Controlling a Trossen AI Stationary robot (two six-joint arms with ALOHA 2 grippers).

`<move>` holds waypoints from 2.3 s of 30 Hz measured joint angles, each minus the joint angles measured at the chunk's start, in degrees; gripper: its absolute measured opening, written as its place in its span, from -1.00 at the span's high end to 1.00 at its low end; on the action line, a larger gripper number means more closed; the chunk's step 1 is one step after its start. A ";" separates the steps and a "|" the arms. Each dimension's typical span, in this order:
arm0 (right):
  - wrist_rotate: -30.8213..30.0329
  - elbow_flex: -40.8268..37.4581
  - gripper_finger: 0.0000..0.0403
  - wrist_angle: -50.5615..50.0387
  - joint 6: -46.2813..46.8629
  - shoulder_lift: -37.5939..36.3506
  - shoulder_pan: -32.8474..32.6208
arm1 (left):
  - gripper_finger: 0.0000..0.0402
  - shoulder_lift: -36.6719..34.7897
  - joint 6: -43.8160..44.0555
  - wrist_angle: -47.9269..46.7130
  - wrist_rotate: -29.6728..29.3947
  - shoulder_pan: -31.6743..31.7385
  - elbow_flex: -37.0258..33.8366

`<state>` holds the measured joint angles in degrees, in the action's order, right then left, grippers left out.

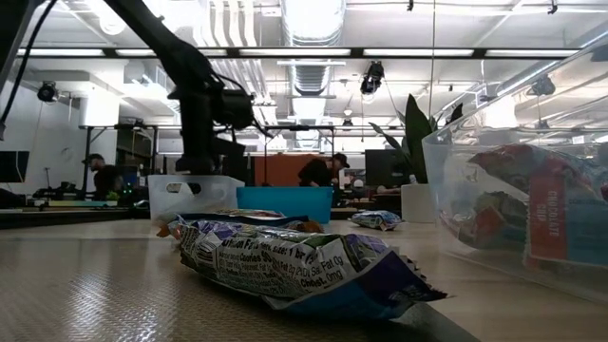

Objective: Pick and place Granola Bars by type
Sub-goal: Put the yellow granola bar into the top transparent bin

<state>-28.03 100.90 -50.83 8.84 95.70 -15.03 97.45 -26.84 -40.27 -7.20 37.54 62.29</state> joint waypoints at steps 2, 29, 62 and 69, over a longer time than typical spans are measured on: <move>0.00 0.00 0.03 0.00 0.00 0.00 0.00 | 0.94 0.31 0.41 0.00 0.00 0.02 0.38; -0.02 -0.59 0.03 0.14 -0.28 0.02 0.04 | 0.70 -0.66 1.95 -2.25 0.78 0.00 0.78; 0.14 -0.63 0.02 2.06 -0.46 0.26 0.09 | -0.14 -34.72 24.68 -6.22 22.91 -8.66 7.86; 2.56 -0.66 0.02 2.92 -0.12 1.49 0.17 | -0.14 -42.43 32.92 -3.48 16.88 -18.65 7.84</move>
<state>-25.47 100.25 -47.91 8.73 97.19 -14.85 55.01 6.07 -43.75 9.67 18.89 70.13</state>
